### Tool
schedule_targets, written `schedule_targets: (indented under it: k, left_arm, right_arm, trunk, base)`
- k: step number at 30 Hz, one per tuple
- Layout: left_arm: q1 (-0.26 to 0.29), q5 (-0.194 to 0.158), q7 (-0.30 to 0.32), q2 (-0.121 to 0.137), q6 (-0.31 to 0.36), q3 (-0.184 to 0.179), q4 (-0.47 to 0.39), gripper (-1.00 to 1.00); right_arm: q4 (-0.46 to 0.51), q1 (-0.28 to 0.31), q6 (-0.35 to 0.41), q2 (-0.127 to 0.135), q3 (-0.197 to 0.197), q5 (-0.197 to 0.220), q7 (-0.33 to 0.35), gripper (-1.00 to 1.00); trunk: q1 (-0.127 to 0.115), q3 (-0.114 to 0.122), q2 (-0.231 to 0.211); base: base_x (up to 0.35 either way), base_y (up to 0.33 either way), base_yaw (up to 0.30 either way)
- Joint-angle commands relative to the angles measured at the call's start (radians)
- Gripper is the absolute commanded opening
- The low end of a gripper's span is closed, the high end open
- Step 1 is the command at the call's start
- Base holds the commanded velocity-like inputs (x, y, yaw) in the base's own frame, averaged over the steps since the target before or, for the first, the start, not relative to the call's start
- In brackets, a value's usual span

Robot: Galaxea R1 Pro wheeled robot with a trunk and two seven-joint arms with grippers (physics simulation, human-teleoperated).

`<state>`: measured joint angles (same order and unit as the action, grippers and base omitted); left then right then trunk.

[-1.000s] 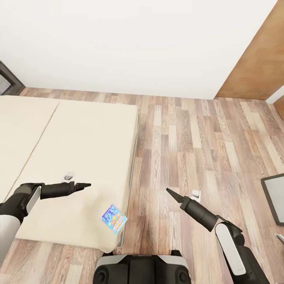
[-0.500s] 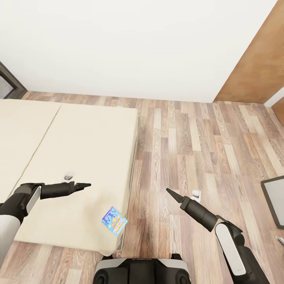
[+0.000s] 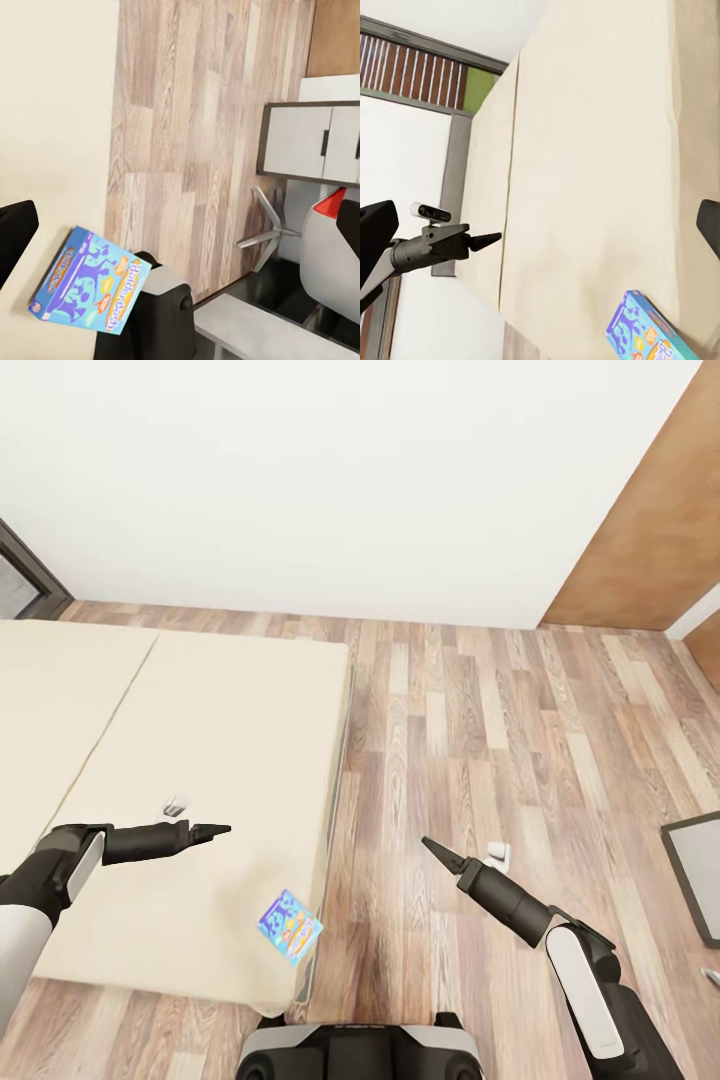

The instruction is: Put all the toys in the child's room - the three board games (two on the bed and one on the table), the two jigsaw puzzles on the table, and the tennis ball on the table - inside the toy box on the table in the child's room.

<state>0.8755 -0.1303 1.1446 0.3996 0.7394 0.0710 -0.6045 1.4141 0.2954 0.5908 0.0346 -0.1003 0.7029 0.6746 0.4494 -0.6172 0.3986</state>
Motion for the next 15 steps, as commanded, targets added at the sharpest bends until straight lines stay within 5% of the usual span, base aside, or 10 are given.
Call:
schedule_targets:
  k: [1,15]
  left_arm:
    - [0.0,-0.003,0.001,0.0,0.007,0.0,0.0,1.0]
    - [0.0,-0.003,0.001,-0.001,0.007,0.0,0.0,1.0]
  right_arm:
    - [0.0,0.001,0.007,0.0,-0.001,0.006,0.0,1.0]
    - [0.0,-0.001,0.007,-0.001,-0.001,0.006,0.0,1.0]
  trunk:
    - [0.001,0.001,0.001]
    - [0.001,0.024,0.001]
  base:
    - [0.0,0.0,0.0]
    - [0.0,0.0,0.0]
